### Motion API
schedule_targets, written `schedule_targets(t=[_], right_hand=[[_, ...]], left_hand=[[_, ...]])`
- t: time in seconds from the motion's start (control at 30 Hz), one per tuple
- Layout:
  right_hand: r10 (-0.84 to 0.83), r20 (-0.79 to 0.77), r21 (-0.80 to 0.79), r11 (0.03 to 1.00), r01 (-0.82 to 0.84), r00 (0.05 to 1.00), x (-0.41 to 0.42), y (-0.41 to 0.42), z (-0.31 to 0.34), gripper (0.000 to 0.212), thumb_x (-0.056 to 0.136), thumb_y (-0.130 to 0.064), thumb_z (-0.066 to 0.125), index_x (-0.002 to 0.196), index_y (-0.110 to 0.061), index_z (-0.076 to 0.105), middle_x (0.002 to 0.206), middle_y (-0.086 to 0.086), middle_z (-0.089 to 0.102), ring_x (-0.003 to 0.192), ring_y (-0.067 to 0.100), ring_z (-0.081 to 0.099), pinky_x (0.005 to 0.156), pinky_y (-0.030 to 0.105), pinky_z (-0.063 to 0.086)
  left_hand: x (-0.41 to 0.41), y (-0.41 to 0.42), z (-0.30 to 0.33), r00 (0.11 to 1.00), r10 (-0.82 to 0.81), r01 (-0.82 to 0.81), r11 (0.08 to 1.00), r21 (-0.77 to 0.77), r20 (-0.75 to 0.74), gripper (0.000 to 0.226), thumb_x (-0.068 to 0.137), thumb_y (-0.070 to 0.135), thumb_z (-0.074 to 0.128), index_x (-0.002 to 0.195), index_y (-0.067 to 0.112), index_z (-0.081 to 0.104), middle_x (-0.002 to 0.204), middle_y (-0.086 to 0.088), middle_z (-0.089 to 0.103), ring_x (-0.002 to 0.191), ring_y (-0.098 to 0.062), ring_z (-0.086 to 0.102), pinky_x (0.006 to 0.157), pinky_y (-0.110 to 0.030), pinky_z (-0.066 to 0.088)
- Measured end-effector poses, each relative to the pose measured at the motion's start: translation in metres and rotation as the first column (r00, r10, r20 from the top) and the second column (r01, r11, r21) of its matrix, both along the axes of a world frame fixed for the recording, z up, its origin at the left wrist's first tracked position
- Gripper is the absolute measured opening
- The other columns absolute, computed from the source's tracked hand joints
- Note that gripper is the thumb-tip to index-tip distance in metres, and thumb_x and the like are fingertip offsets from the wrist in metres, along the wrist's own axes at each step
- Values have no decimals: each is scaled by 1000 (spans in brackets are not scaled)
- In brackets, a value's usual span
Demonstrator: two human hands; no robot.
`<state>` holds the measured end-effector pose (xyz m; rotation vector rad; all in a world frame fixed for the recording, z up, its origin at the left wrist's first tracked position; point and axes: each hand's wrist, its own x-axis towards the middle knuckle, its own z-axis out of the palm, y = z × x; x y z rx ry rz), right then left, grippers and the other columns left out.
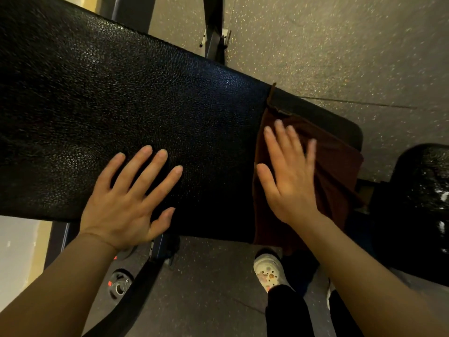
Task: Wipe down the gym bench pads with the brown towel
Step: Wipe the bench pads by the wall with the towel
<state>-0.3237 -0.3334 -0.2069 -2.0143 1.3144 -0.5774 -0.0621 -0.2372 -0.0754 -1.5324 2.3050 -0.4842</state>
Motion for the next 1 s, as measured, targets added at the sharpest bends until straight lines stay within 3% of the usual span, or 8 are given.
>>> schedule_targets(t=[0.1, 0.23, 0.3, 0.37, 0.5, 0.73, 1.0], right_hand=[[-303, -93, 209, 925, 316, 949, -19, 17, -11, 66, 95, -55, 28, 156, -32, 14, 164, -7, 2, 151, 15, -2, 119, 59, -7], [-348, -190, 246, 888, 388, 918, -14, 21, -23, 69, 94, -62, 16, 154, -31, 3, 166, 5, 0, 152, 25, -5, 116, 66, -2], [-297, -171, 189, 926, 327, 939, -1, 11, -18, 69, 95, -60, 18, 154, -27, 4, 165, 10, 4, 151, 31, -2, 114, 69, 0], [-130, -147, 42, 990, 137, 981, 17, 1, -8, 68, 97, -56, 24, 154, -22, 10, 162, 16, 16, 150, 38, 6, 113, 71, 2], [97, -130, -200, 972, -122, 987, 58, -23, 21, 64, 97, -55, 32, 153, -24, 29, 162, 12, 22, 150, 38, 12, 112, 72, 6], [176, -102, -322, 925, -200, 979, 83, -55, 36, 63, 98, -56, 35, 153, -25, 33, 162, 9, 23, 150, 34, 14, 114, 69, 8], [142, -105, -311, 935, -168, 984, 80, -44, 37, 63, 98, -54, 34, 152, -21, 34, 161, 11, 24, 150, 34, 17, 116, 65, 11]], left_hand=[[-1, -1, 0, 1000, 3, -3, 1000, 5, -7, 61, 93, 47, 43, 146, 17, 47, 153, -17, 40, 141, -36, 35, 115, -52, 23], [-2, -1, 0, 1000, 1, -1, 1000, 5, -6, 61, 93, 47, 43, 146, 17, 47, 152, -17, 40, 140, -37, 36, 115, -52, 23], [-2, -1, 0, 1000, -2, 2, 1000, 8, -5, 61, 93, 47, 42, 146, 17, 46, 152, -17, 40, 140, -37, 36, 115, -52, 23], [-1, -1, 0, 1000, 1, -1, 1000, 13, 8, 62, 92, 47, 43, 146, 17, 45, 152, -18, 39, 140, -37, 35, 115, -51, 23], [-1, 0, 1, 1000, 16, -16, 999, 30, 19, 62, 92, 47, 41, 147, 17, 44, 153, -18, 39, 141, -37, 34, 116, -51, 20], [-2, -3, 1, 1000, 22, -22, 999, 30, 15, 60, 95, 47, 36, 147, 18, 42, 155, -16, 34, 143, -36, 31, 119, -50, 16], [-2, -1, -1, 1000, 10, -10, 1000, 12, -6, 60, 94, 47, 40, 146, 17, 45, 153, -17, 39, 142, -36, 33, 117, -49, 18]])
